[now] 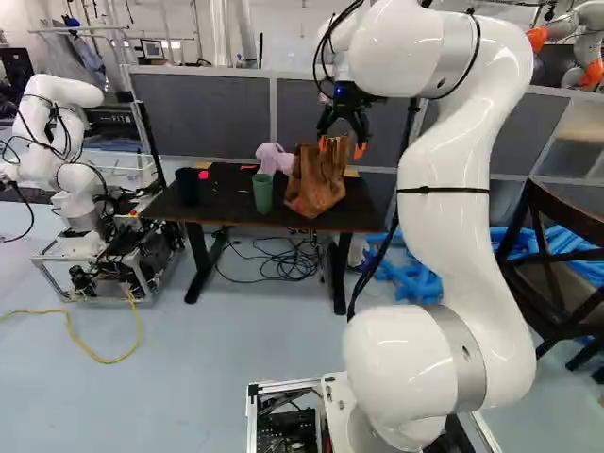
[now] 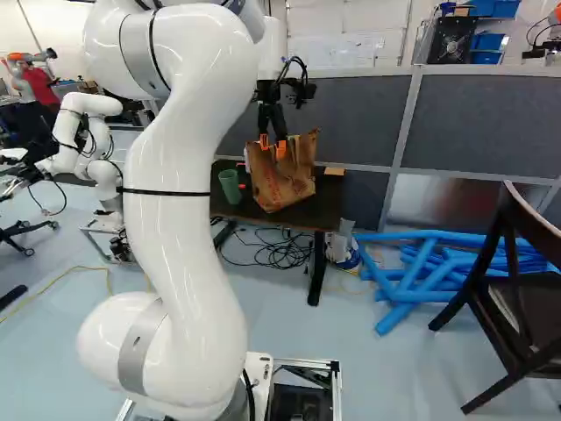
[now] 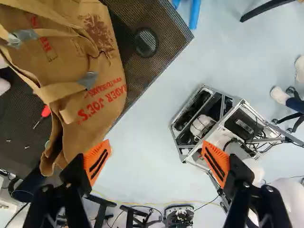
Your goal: Pick up the bag on the ground and place it on the table
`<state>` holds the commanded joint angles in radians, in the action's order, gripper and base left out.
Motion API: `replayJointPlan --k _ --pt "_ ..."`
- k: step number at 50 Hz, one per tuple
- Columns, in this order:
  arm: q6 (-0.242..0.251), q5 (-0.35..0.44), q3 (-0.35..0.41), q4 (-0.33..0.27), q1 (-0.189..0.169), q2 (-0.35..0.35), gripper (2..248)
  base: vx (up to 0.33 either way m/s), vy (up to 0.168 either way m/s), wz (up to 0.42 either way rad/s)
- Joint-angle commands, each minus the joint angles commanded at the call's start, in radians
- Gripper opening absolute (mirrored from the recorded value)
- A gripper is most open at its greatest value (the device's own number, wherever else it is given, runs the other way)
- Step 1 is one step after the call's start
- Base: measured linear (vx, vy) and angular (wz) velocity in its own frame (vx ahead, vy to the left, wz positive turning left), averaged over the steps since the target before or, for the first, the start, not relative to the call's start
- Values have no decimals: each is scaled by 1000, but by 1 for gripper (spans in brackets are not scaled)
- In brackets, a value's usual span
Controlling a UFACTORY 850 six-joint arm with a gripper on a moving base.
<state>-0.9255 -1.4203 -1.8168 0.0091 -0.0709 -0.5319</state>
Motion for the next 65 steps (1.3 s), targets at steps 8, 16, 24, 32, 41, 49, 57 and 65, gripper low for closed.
replayJointPlan --k 8,16,24,32,41,49,57,65 --pt "0 0 0 0 0 0 247 -137 -2 1" --pt "0 0 0 0 0 0 247 -139 2 9" --pt "0 0 0 0 0 0 247 -148 -2 7" --pt "0 0 0 0 0 0 247 -148 2 8" --pt "0 0 0 0 0 0 247 -137 1 9" --pt "0 0 0 0 0 0 247 -111 1 8" --pt "0 0 0 0 0 0 247 -53 1 5" --pt "0 0 0 0 0 0 247 8 0 -2"
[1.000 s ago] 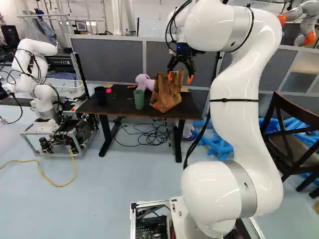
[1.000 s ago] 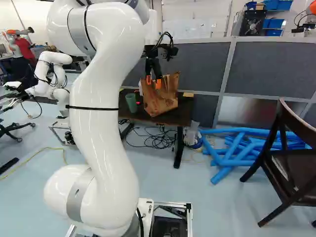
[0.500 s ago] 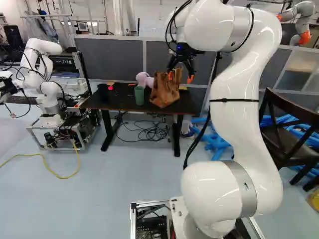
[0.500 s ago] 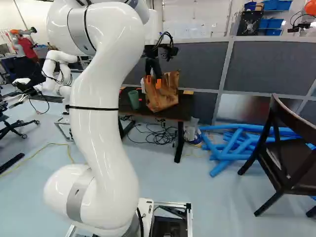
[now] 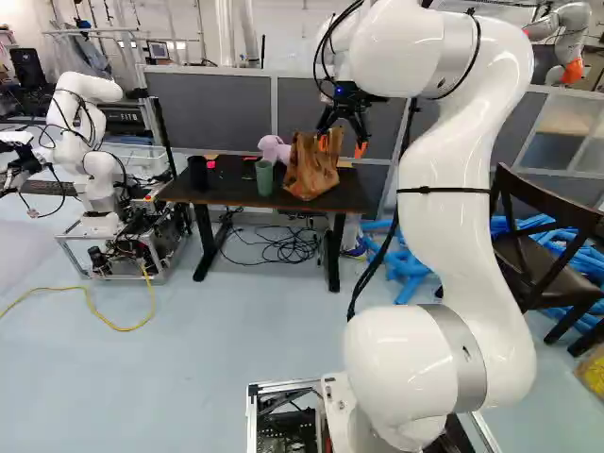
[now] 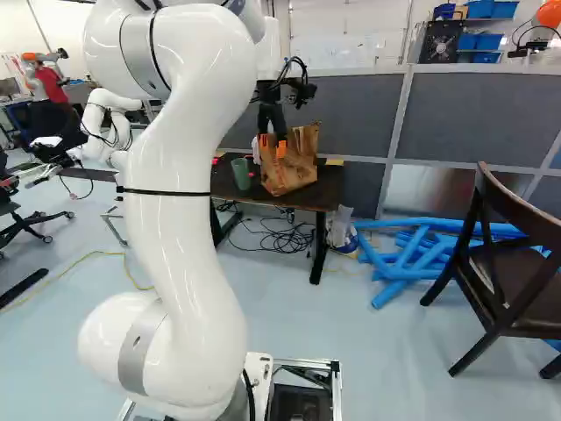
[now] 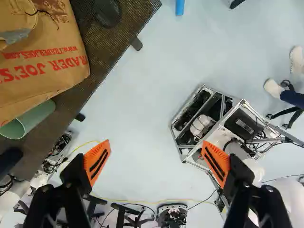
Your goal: Pick up the bag on the ground and place it on the table
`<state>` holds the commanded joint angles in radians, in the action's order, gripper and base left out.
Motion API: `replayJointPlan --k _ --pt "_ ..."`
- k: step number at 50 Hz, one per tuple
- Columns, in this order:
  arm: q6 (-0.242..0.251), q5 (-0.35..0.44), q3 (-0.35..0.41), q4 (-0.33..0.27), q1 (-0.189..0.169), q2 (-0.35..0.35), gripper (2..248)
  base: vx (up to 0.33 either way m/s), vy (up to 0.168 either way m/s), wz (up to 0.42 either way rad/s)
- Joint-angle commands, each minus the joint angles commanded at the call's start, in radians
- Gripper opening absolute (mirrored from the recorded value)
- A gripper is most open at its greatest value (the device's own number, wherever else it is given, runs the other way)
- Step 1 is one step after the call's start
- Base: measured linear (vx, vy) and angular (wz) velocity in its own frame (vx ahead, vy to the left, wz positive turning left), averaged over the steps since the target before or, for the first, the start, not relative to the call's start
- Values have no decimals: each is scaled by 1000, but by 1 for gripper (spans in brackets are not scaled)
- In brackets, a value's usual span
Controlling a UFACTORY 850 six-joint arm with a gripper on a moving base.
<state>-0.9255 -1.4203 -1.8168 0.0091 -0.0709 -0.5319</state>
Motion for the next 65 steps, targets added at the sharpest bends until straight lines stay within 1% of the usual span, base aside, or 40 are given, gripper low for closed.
replayJointPlan --k 17,33,49,65 --pt "2 5 4 0 0 2 247 0 0 0" --pt "15 37 28 0 1 13 247 0 0 0" --pt "40 99 74 0 3 35 247 0 0 0" --pt "76 188 142 -1 6 66 247 0 0 0"
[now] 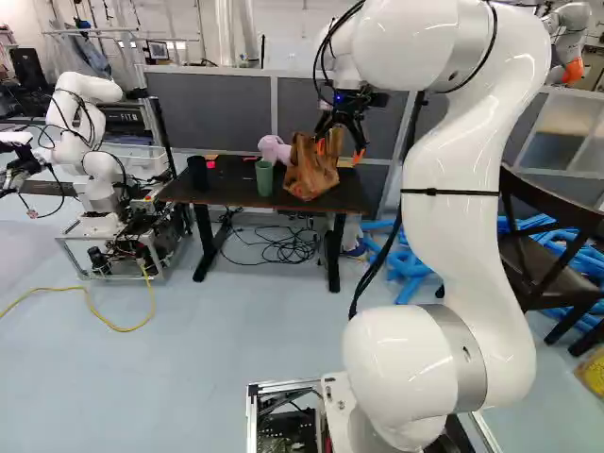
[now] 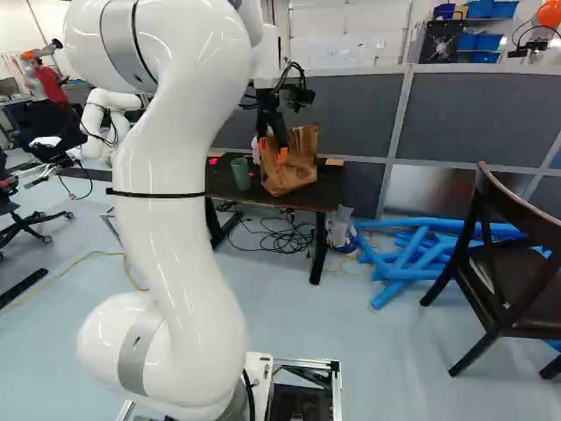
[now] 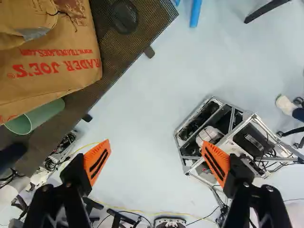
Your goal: Pick up the bag on the ground and place it on the table
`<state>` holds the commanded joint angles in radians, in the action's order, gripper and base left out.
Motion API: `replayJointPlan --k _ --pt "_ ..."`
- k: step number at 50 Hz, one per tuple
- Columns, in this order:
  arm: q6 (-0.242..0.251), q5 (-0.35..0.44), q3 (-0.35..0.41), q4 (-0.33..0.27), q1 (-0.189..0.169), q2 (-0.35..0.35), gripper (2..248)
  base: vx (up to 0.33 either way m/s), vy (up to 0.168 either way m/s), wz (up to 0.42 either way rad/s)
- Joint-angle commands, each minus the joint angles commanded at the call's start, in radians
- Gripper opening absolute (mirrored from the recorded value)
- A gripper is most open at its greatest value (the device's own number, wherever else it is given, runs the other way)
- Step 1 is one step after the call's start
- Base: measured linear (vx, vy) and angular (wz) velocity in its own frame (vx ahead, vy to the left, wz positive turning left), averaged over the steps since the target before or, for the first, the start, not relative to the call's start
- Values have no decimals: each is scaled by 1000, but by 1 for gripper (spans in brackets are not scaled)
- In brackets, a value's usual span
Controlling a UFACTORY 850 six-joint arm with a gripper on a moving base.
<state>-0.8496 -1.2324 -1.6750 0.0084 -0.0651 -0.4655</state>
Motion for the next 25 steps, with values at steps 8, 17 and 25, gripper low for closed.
replayJointPlan --k 8,17,25 --pt "22 55 42 0 2 20 247 0 0 0" --pt "51 126 95 -1 4 45 247 0 0 0" --pt "80 199 150 -1 6 70 247 0 0 0"
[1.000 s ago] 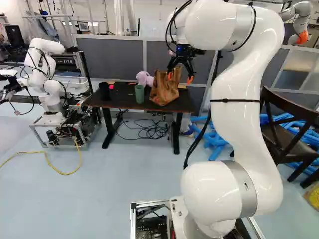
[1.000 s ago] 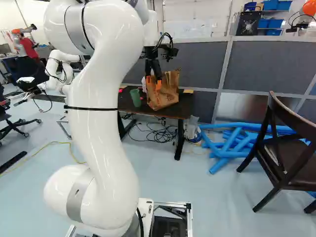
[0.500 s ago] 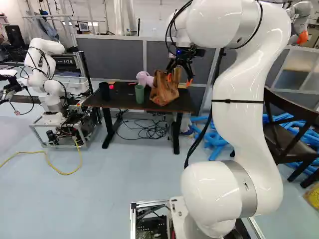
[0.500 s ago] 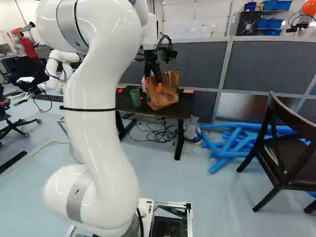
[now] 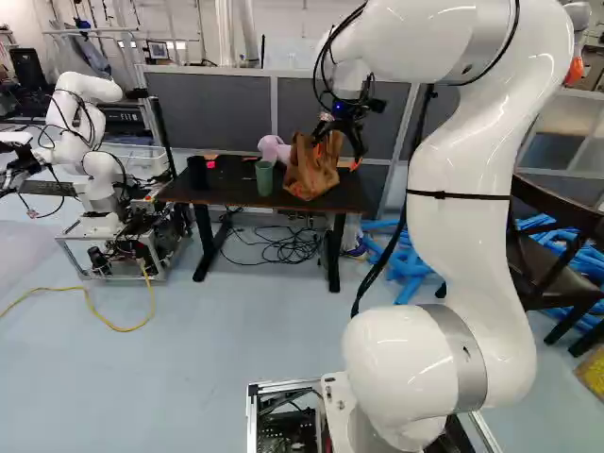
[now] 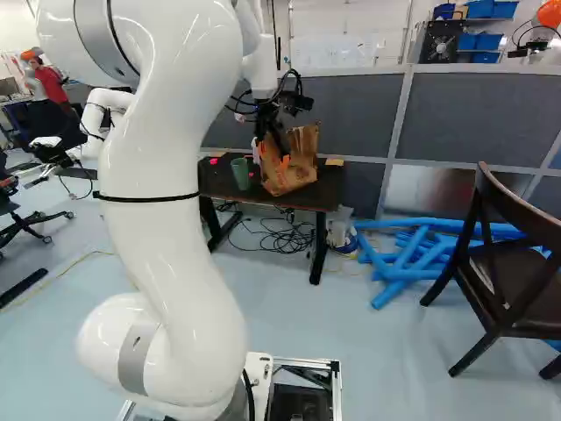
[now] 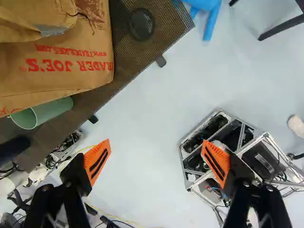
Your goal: Pick up the bag on the ground and place it on the table
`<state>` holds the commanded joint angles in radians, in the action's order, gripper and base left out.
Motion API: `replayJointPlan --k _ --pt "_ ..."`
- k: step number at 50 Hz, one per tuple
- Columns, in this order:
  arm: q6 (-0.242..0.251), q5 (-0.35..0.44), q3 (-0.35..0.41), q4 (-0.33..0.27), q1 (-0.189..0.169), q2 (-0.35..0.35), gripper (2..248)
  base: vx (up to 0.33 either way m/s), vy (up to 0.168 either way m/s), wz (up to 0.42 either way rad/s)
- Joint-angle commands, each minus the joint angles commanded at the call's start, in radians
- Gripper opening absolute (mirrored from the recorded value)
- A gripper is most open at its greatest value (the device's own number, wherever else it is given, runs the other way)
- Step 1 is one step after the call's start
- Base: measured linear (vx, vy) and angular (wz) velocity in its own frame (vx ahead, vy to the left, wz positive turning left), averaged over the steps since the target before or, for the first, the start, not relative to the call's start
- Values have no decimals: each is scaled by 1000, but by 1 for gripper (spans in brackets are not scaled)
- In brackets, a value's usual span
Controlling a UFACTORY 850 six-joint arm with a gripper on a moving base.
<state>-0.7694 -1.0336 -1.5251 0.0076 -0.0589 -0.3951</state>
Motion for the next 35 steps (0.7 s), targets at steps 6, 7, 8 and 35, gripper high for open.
replayJointPlan --k 6,7,8,35 --pt "23 58 44 0 2 20 247 0 0 0" --pt "27 68 51 0 2 24 247 0 0 0" --pt "31 78 59 0 2 28 247 0 0 0" --pt "159 394 297 -2 12 139 247 0 0 0"
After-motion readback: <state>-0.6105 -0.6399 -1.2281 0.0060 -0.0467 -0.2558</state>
